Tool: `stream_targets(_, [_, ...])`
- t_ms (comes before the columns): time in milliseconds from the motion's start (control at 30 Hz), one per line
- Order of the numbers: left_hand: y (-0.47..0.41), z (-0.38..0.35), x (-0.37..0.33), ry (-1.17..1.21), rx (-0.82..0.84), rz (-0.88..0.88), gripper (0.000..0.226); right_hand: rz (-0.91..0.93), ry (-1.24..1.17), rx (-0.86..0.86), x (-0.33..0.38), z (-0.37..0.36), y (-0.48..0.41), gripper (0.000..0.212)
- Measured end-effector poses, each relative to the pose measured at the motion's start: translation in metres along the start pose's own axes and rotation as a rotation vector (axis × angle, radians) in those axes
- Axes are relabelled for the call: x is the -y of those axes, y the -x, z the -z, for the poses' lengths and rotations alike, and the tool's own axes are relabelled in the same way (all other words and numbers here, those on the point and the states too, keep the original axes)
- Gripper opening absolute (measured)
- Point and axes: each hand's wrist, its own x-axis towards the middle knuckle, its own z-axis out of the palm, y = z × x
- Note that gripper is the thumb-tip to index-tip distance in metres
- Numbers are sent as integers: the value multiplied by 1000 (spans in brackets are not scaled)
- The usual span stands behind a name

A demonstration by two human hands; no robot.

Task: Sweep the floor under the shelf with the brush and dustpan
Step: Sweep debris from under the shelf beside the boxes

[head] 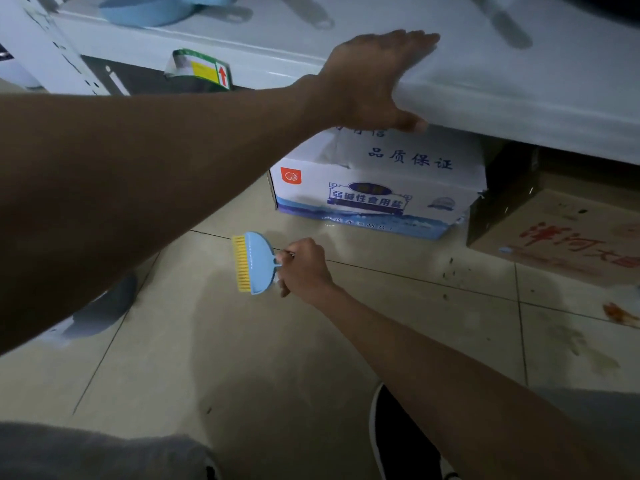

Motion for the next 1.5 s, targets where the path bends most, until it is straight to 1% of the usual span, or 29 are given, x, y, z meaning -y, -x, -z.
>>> stream_targets(200, [-10,-10,5,-83,-30,-21,102,-30,83,-15,-22,-16,-15,11])
stream_targets(267, [-11,-11,3,-93,-45,-8,100,-61,74,-16,-29,-20,-19,9])
stream_targets(333, [-10,-12,3,-102,-65,9,99,-82,73,-29,-33,-21,-21,12])
stream_targets(467, [-9,-11,3,-114,-100,23,97,-125,115,-63,-35,-6,-23,22])
stream_targets(567, [-12,-13,3,-132,-103,24,98,-174,135,-89,-40,7,-30,25])
stream_targets(700, [-12,-16,3,-141,-118,47,98,-173,162,-83,-45,24,-32,24])
stream_targets(967, [-8,-8,-5,-134,-100,61,95,-192,144,-116,-52,54,-32,22])
stream_targets(1067, [-7,-7,-8,-133,-75,76,94,-206,136,-147,-55,67,-29,27])
stream_targets(1133, [-9,-5,-11,-121,-57,89,96,-209,156,-157,-57,77,-25,28])
stream_targets(1200, [-9,-3,-11,-101,-36,95,97,-213,180,-159,-59,88,-21,24])
stream_targets(1267, [-11,-1,-10,-86,-5,79,98,-214,193,-159,-60,100,-19,21])
stream_targets(1367, [-14,2,-13,-55,31,62,100,-239,216,-170,-65,118,-15,22])
stream_targets(1500, [-17,5,-20,-27,49,43,111,-257,224,-181,-71,138,-12,21])
